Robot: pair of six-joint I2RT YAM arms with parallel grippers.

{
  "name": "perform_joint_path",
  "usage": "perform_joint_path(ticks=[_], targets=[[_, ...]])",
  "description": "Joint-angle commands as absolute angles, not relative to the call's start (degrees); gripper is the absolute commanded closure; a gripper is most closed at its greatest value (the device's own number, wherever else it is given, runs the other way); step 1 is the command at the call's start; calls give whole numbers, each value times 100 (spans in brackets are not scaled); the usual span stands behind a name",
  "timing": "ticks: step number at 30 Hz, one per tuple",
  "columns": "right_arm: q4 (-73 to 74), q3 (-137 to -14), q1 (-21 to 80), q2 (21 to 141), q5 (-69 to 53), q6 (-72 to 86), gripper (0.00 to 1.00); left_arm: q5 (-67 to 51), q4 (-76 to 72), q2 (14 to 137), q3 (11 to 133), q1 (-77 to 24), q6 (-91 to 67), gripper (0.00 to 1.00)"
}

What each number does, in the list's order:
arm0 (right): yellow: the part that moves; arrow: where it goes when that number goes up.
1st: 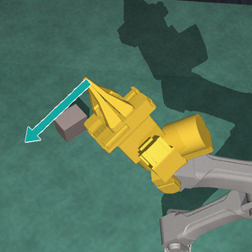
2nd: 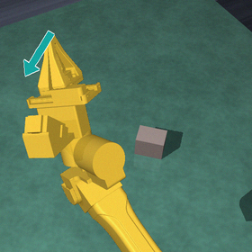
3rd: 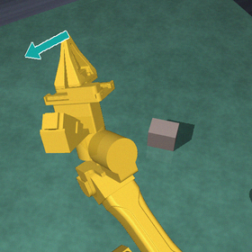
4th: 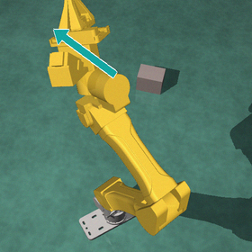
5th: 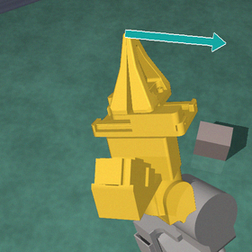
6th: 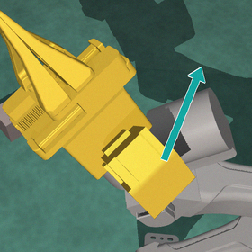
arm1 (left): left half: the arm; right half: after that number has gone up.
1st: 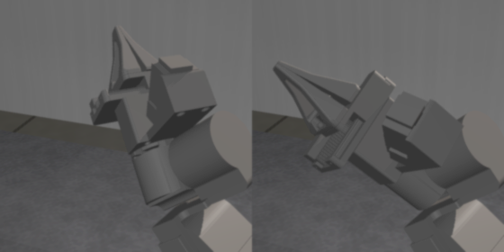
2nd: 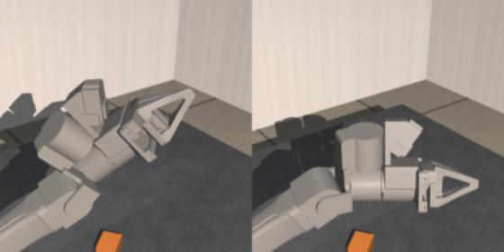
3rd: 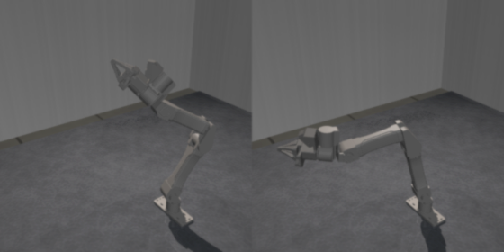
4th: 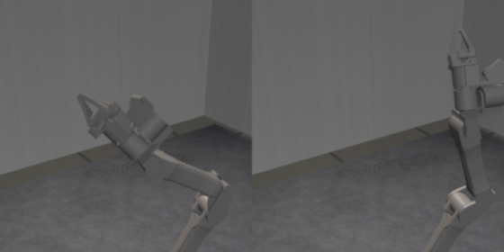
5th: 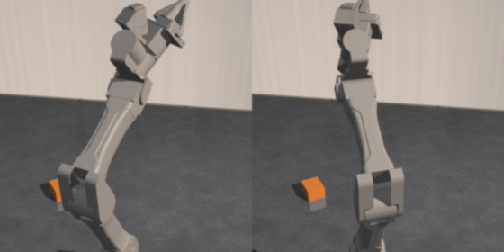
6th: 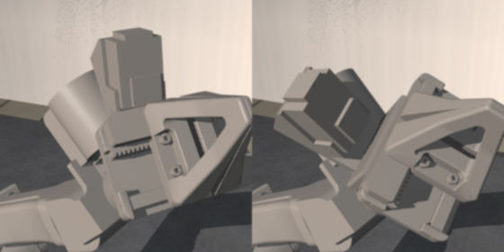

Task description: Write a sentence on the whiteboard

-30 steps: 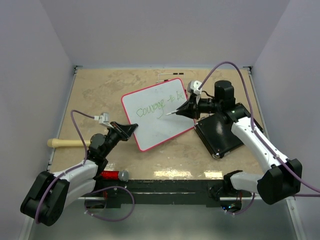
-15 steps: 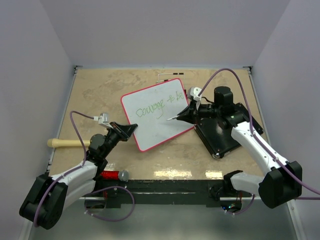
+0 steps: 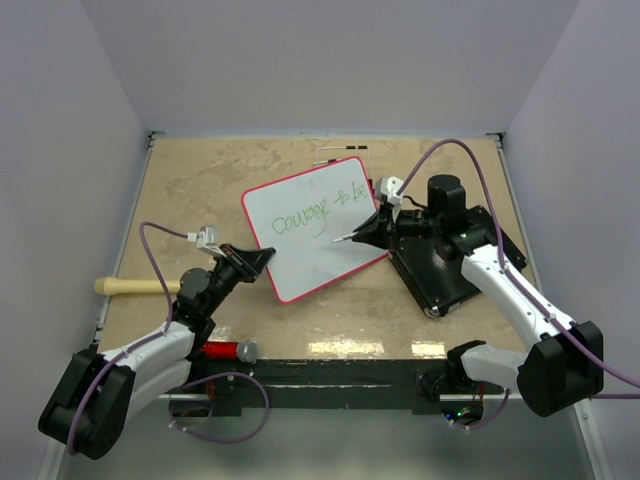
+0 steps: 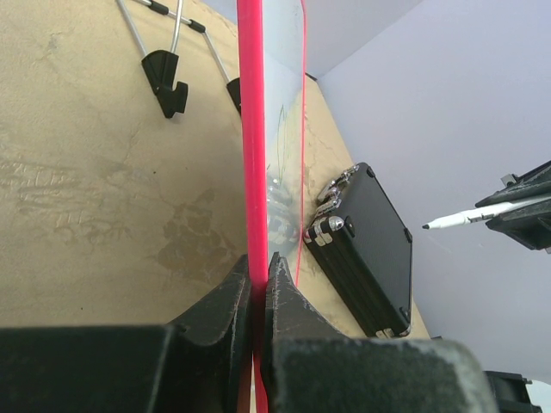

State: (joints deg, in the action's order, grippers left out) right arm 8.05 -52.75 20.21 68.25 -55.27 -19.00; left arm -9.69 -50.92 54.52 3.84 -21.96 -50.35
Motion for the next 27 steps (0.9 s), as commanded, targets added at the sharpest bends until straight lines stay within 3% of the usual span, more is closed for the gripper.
perform_joint_path(ticks=[1,15,27], targets=[[510,-5186,2039,6759,-5748,-1855,100,-984,-5106,5440,114,-2250,-4482,100],[457,-5203,2232,6881,-5793,-1836,100,-984,-5054,5379,132,-2285,-4544,100],[1450,-6504,4033,7673,-4501,-2786,100,-923,-4737,5133,114,-2294,-4579,100]])
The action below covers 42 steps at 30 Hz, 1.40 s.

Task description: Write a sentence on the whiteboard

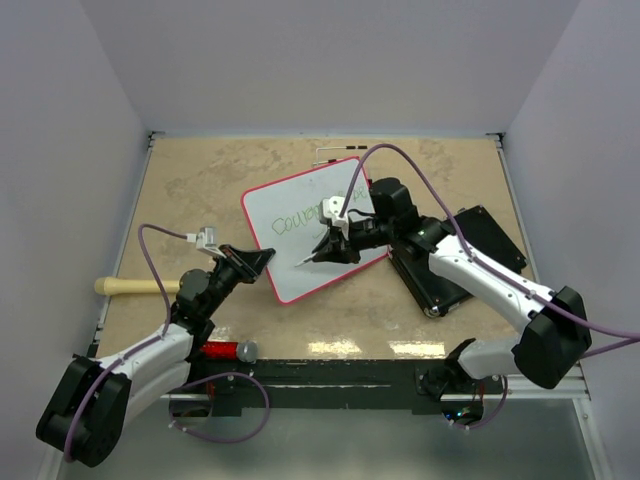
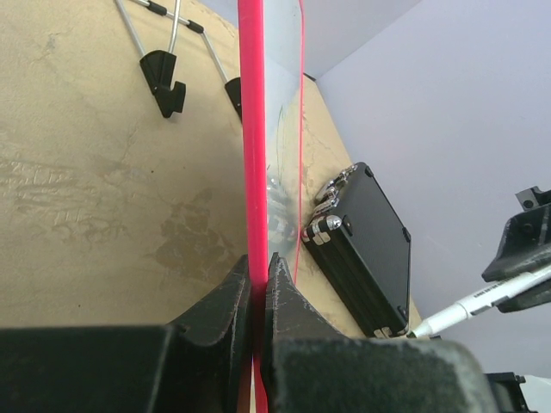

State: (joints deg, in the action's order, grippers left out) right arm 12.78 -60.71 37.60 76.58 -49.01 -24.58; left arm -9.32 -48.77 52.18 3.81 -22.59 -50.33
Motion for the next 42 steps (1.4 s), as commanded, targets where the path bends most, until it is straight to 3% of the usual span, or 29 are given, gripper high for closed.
perform_joint_path(ticks=[1,15,25,32,42], targets=[[1459,-6539,4078,7690,-4491,-2786,100,-914,-4737,5124,106,-2294,-4597,100],[501,-6091,4087,7690,-3647,-2066,100,-844,-4860,5159,88,-2355,-4729,100],[579,-6873,3630,7822,-3585,-1740,100,-870,-4869,5133,97,-2373,-4711,100],[141,-5960,3753,7673,-3692,-1539,100,-844,-4895,5124,70,-2373,-4772,100],[-219,-6012,4166,8077,-3261,-1222,100,-694,-5001,5203,62,-2417,-4966,100]])
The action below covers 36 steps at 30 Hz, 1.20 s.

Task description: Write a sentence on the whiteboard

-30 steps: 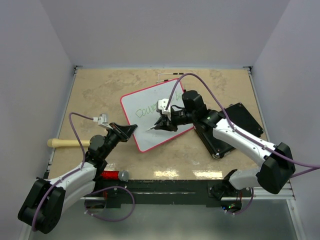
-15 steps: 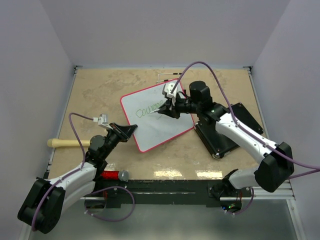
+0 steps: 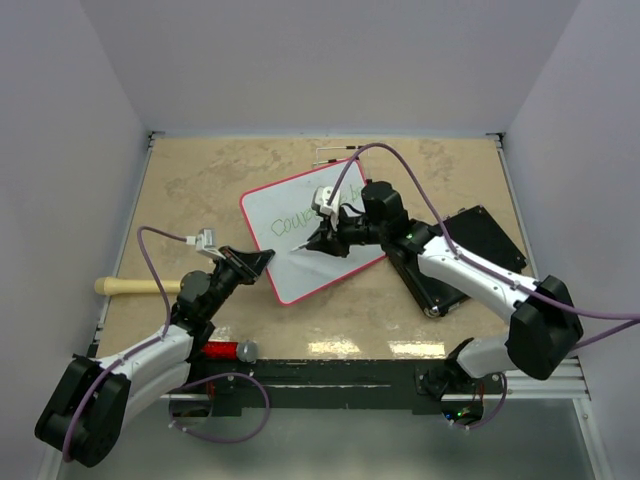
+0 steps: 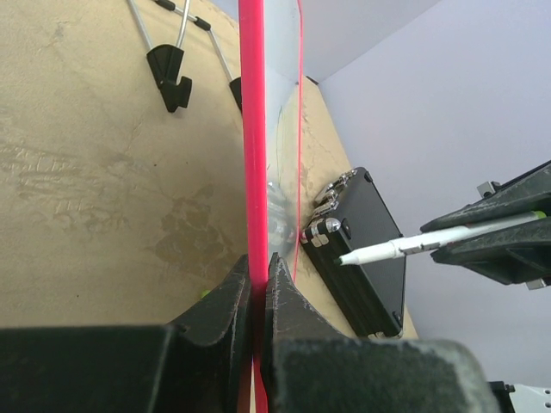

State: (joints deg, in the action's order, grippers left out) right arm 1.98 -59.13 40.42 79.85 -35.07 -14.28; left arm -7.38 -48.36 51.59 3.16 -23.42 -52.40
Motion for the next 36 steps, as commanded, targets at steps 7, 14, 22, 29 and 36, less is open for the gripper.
perform_joint_path(ticks=[7,14,22,29,36], targets=[[-308,-6047,4254,8253,-2962,-1108,100,-703,-5133,5344,53,-2452,-4983,100],[-343,-6082,4307,8367,-2839,-1064,100,-703,-5168,5326,18,-2461,-4966,100],[-308,-6091,4333,8499,-2812,-1107,100,-747,-5221,5335,26,-2461,-4940,100],[-18,-6082,4333,8446,-3041,-1459,100,-738,-5230,5379,53,-2470,-4922,100],[377,-6056,4324,8411,-3146,-1714,100,-747,-5282,5414,70,-2470,-4913,100]])
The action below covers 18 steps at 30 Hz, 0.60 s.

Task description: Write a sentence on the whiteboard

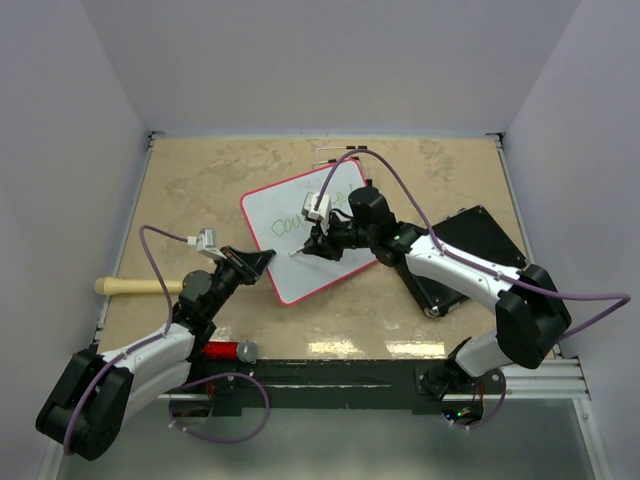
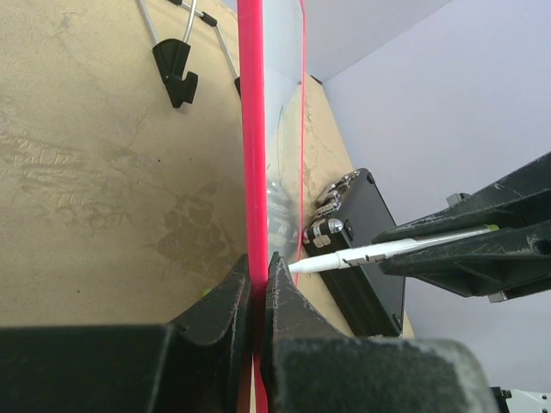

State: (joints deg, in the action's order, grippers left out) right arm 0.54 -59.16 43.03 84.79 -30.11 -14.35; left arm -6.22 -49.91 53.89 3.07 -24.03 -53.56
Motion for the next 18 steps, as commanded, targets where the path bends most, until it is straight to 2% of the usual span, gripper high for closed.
perform_joint_path(ticks=[1,18], targets=[[395,-6047,4324,8402,-3181,-1766,100,-747,-5265,5414,70,-2470,-4904,100],[422,-6231,4201,8411,-2426,-1696,100,-791,-5282,5440,70,-2470,-4869,100]])
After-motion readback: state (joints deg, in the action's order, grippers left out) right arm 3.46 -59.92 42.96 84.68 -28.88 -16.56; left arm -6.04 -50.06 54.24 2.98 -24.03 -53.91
